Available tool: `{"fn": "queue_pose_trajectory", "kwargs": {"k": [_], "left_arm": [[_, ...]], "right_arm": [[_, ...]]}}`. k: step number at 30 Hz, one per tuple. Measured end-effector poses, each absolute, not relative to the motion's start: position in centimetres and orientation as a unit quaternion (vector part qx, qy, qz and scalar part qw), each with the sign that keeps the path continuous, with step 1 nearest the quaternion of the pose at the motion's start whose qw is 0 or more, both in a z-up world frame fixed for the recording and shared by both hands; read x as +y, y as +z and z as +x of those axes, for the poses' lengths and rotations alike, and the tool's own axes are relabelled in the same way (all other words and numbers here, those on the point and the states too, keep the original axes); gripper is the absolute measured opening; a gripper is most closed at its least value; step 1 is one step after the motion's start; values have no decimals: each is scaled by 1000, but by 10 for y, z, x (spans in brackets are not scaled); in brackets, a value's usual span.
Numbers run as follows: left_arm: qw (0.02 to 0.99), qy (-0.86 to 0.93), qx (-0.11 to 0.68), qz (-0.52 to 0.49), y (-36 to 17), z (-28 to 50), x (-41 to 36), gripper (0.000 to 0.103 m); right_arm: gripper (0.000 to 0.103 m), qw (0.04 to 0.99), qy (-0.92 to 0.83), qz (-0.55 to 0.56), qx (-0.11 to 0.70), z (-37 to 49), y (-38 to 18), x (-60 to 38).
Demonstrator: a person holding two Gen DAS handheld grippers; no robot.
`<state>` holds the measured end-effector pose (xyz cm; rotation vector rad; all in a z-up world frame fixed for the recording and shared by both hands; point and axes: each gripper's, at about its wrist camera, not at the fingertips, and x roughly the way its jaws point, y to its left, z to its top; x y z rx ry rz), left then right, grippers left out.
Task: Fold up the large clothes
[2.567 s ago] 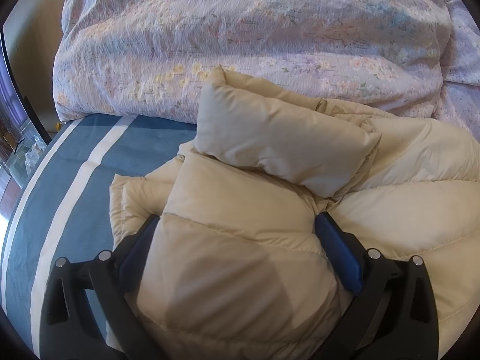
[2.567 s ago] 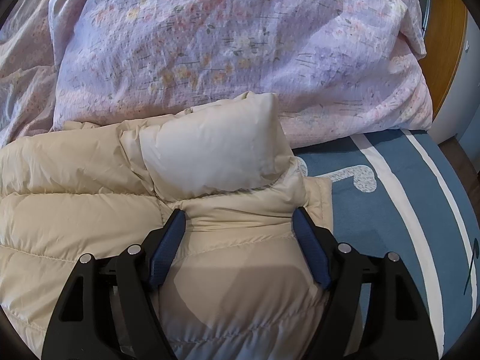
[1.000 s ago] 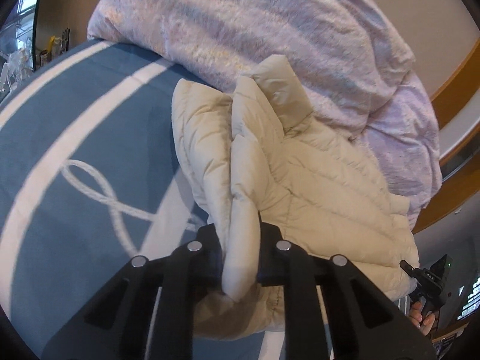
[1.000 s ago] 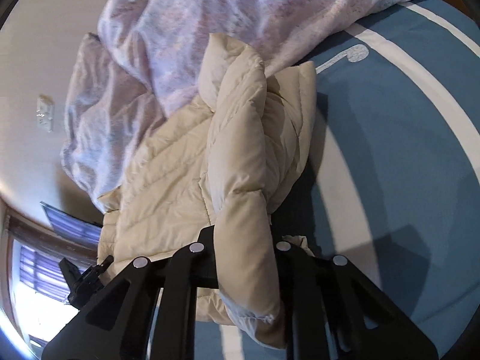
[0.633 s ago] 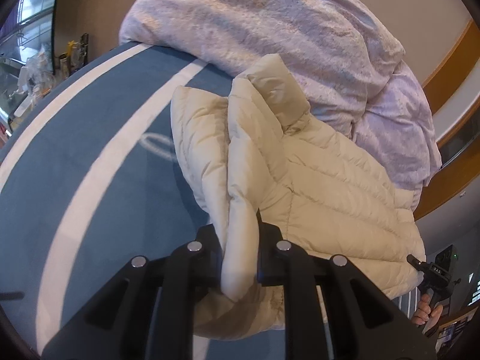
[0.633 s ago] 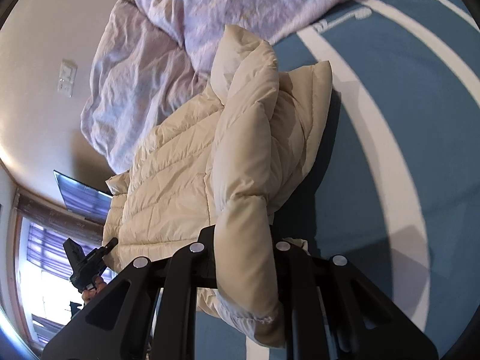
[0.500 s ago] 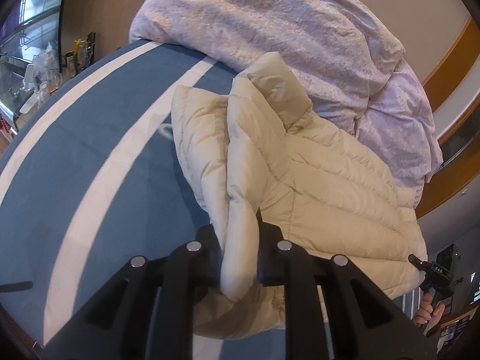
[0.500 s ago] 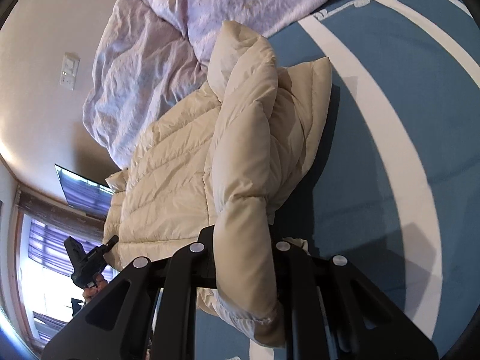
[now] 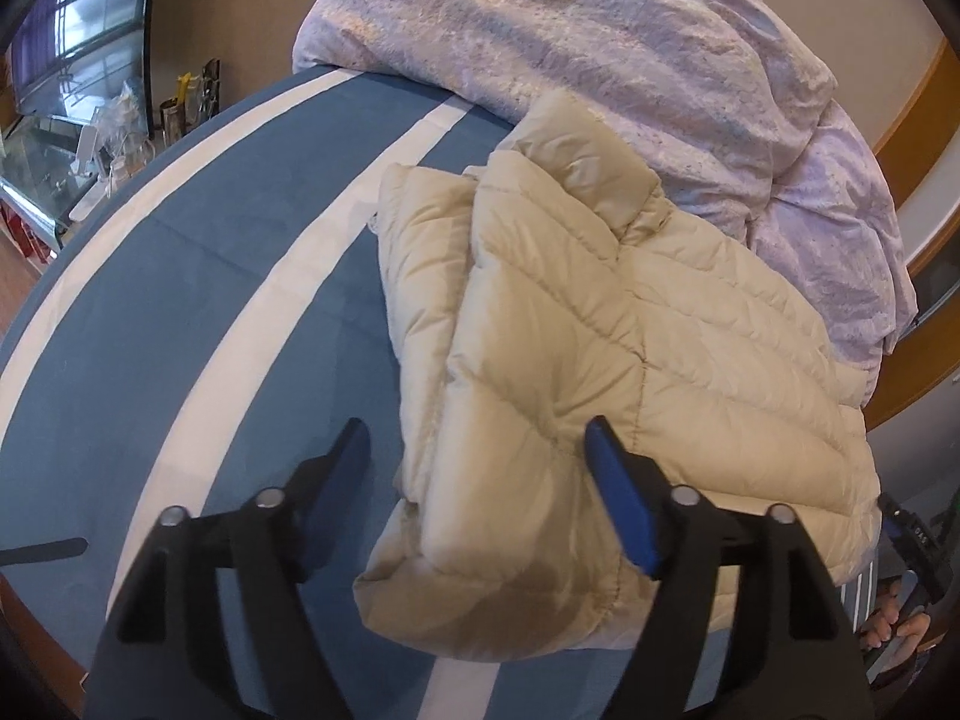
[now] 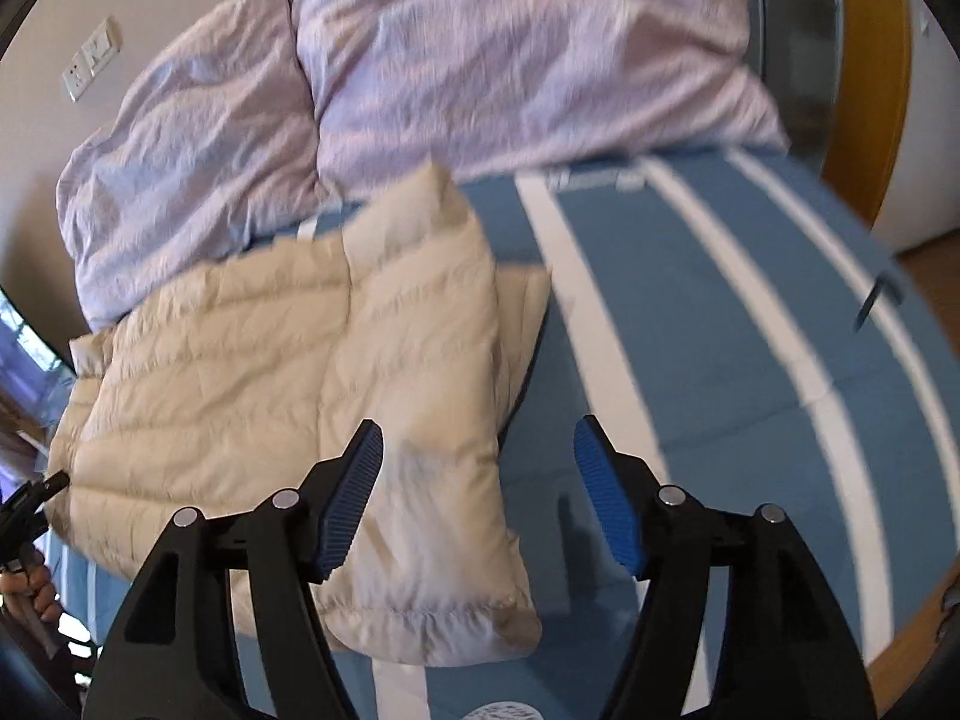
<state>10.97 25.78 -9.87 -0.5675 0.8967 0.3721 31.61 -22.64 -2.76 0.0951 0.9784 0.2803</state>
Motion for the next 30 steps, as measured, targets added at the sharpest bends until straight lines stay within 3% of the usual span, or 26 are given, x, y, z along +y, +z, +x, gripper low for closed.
{"fn": "queue_pose_trajectory", "kwargs": {"k": [6,16,30], "left_arm": [[833,172,425,-309,-107,108,268,81],[823,156,418,-351,-117,108,267,81],[824,154,405,-365,-118,110,266,81]], "right_arm": [[68,878,182,6,443,308,-10,-174],[68,864,240,-62,438,278,-30,-76],[68,879,227,-71,413,259,-39,-57]]}}
